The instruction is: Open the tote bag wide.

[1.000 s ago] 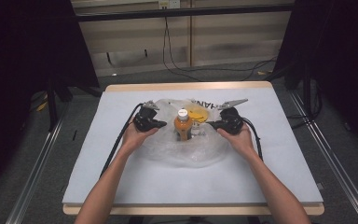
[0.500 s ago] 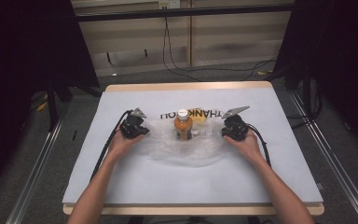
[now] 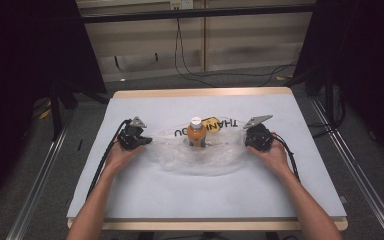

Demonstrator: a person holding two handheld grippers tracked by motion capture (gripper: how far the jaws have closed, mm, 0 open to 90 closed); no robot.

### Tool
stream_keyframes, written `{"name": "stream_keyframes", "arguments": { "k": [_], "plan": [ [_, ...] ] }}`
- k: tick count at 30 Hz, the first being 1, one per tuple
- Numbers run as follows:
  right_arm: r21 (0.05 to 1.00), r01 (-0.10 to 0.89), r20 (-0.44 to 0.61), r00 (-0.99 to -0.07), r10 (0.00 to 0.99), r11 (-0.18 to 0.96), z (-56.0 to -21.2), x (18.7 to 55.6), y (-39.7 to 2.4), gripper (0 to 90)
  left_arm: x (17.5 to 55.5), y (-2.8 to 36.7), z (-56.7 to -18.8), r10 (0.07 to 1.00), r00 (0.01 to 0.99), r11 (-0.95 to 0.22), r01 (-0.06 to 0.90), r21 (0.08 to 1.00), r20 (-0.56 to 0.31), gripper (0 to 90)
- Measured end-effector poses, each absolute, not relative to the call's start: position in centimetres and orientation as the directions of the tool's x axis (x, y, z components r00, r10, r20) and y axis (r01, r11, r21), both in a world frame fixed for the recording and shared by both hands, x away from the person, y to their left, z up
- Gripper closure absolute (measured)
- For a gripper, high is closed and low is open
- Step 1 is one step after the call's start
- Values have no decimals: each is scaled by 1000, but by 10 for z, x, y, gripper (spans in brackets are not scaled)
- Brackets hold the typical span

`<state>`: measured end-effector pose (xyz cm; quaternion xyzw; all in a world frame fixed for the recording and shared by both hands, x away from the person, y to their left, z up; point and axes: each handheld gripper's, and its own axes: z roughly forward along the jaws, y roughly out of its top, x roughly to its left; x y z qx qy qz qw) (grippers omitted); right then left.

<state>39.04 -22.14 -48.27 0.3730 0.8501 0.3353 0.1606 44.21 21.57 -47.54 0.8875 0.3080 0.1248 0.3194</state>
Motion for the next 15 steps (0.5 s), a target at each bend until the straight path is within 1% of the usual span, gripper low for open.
{"name": "stream_keyframes", "arguments": {
  "k": [3, 5, 8, 9, 10, 12, 13, 15],
  "plan": [
    [702, 545, 33, -668, 744, 459, -483, 391, -222, 900, 442, 218, -474, 618, 786, -581, 479, 658, -26, 900],
    [719, 547, 68, -670, 740, 429, -480, 390, -222, 900, 441, 217, -472, 601, 799, -578, 466, 670, -38, 900],
    [756, 523, 101, -687, 719, 394, -467, 388, -223, 900, 436, 215, -465, 584, 810, -556, 446, 701, -52, 900],
    [766, 514, 104, -692, 714, 386, -464, 387, -222, 900, 433, 213, -460, 576, 816, -560, 429, 708, -39, 900],
    [776, 504, 108, -699, 707, 380, -459, 385, -222, 900, 429, 211, -457, 571, 819, -551, 428, 716, -50, 900],
    [788, 491, 113, -709, 697, 372, -452, 381, -221, 900, 423, 210, -450, 554, 832, -559, 400, 726, -32, 900],
    [788, 488, 108, -710, 696, 375, -450, 380, -220, 900, 419, 209, -445, 544, 839, -573, 378, 727, -7, 900],
    [793, 476, 97, -715, 693, 380, -445, 377, -219, 900, 413, 208, -437, 541, 841, -551, 365, 750, -12, 900]
  ]
}}
